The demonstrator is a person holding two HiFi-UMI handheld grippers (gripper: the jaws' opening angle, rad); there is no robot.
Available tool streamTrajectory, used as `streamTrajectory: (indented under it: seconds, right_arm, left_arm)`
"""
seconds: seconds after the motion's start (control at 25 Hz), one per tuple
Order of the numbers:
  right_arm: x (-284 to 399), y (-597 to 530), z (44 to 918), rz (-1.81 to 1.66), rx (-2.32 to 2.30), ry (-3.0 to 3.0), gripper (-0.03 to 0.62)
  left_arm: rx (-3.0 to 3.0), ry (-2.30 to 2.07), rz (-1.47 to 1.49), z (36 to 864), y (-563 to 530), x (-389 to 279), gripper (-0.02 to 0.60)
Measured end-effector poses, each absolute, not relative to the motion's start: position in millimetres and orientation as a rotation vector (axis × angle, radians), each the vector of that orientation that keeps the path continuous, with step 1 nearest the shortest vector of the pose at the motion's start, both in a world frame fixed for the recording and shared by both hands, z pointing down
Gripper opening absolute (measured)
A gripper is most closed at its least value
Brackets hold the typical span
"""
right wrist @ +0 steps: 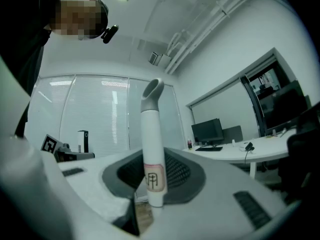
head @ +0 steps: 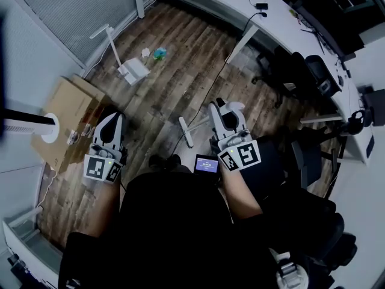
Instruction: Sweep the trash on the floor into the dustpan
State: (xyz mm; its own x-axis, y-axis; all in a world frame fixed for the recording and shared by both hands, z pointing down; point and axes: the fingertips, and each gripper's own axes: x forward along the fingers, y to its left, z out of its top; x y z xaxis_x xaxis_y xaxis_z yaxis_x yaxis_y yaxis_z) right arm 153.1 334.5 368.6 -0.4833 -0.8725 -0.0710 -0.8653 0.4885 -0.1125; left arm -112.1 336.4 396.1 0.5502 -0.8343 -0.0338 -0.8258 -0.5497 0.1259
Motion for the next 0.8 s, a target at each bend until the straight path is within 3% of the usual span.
streamTrajectory:
  seconds: [0.8]
  right_arm:
    - [198.3, 354.7, 375.9, -0.137, -1.452, 2.586, 0.08]
  left_arm:
    - [2.706, -1.425, -0.09, 396.7, 358.4, -65.5, -0.006]
